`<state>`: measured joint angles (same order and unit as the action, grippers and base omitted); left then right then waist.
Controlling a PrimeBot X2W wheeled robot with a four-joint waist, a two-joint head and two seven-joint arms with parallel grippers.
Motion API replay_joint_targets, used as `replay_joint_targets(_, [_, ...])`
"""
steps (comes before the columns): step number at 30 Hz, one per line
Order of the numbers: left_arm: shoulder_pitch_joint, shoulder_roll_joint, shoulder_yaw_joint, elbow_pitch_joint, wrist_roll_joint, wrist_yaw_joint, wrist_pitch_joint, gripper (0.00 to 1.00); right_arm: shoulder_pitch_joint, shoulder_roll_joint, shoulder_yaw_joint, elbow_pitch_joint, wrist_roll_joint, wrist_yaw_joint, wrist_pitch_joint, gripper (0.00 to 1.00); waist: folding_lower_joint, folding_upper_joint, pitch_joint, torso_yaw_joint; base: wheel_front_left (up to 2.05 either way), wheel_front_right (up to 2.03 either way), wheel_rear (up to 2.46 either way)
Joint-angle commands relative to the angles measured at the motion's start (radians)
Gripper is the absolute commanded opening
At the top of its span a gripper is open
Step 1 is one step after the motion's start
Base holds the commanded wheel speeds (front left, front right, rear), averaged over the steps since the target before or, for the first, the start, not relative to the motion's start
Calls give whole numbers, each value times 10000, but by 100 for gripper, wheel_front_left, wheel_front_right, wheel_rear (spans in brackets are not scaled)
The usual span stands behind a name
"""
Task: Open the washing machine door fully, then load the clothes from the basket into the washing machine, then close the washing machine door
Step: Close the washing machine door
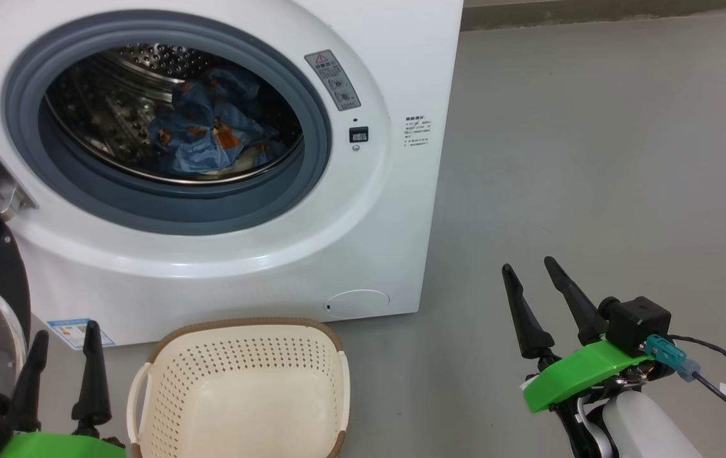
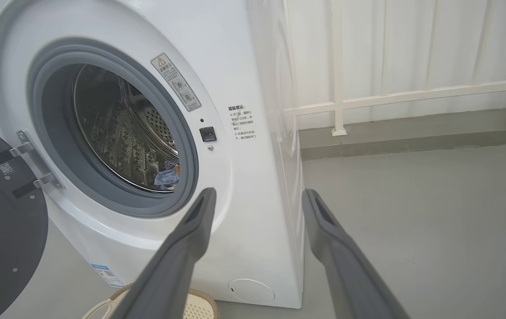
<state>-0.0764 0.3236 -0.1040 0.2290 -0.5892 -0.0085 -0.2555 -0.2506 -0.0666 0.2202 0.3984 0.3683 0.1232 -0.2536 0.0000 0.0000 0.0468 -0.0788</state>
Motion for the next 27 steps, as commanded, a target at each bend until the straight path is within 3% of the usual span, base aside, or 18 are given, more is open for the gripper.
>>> replay_joint_targets(1, [-160, 208, 440, -159, -121, -42, -61, 100, -34, 20, 163, -229, -53, 75, -82, 100, 0, 0, -7, 4, 0, 0, 0])
replay_joint_targets(12, [-113, 145, 509, -199, -125, -72, -62, 100, -41, 27, 173, -201, -46, 75, -82, 100, 0, 0, -29, 0, -32, 30, 2])
replay_joint_targets(27, [-96, 107, 438, -159, -76, -84, -30, 100, -39, 10, 164, -114, -4, 75, -82, 100, 0, 0, -103, 60, -155, 155, 0])
